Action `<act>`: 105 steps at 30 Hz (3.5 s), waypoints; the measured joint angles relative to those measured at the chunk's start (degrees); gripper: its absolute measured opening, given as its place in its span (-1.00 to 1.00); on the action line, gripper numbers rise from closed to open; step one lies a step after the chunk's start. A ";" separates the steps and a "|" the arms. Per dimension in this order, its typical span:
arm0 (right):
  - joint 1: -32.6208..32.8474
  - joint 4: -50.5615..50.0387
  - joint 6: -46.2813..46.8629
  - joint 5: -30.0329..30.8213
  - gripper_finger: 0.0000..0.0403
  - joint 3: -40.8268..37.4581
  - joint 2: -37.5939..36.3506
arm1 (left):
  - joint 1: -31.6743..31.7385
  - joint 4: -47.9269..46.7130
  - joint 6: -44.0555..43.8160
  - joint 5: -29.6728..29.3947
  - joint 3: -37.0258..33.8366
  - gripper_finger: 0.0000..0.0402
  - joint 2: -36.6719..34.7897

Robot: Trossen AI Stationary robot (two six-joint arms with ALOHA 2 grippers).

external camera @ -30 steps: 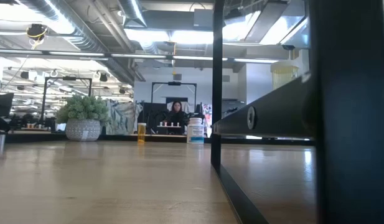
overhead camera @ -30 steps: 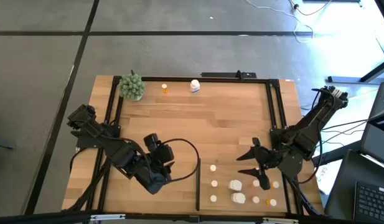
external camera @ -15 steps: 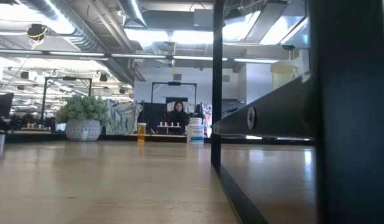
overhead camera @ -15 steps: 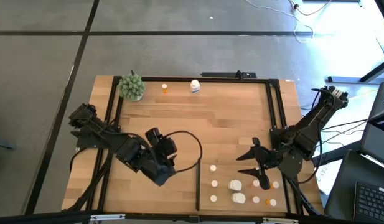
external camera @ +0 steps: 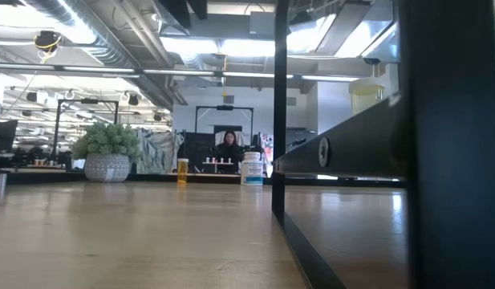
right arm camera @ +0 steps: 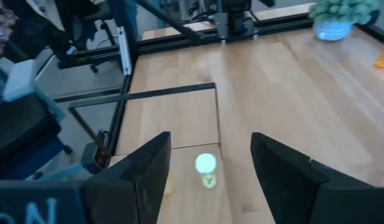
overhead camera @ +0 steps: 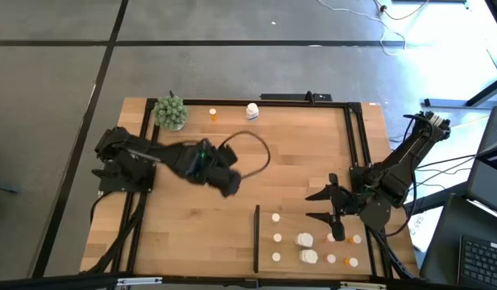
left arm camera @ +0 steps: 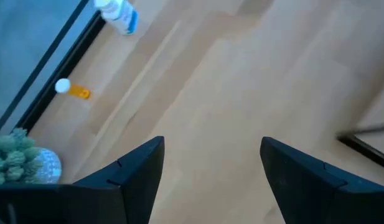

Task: Pick and place medicine bottles onto shelf by color
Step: Put the supplement bottle on the shelf aligned with the other supplement bottle

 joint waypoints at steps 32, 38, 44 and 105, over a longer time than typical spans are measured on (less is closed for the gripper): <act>-15.67 0.05 0.21 8.49 0.11 -0.01 0.00 | 53.62 25.33 37.19 50.17 -0.02 0.30 5.42; -19.33 0.03 0.12 8.45 0.11 -0.01 0.00 | 55.77 29.23 41.35 50.50 -0.02 0.30 9.47; -21.39 0.02 0.17 8.34 0.11 -0.01 0.00 | 55.69 31.38 44.51 53.23 -0.02 0.30 12.96; -22.14 -0.02 0.38 8.45 0.11 -0.01 0.04 | 55.72 37.99 62.24 42.98 -0.08 0.30 23.89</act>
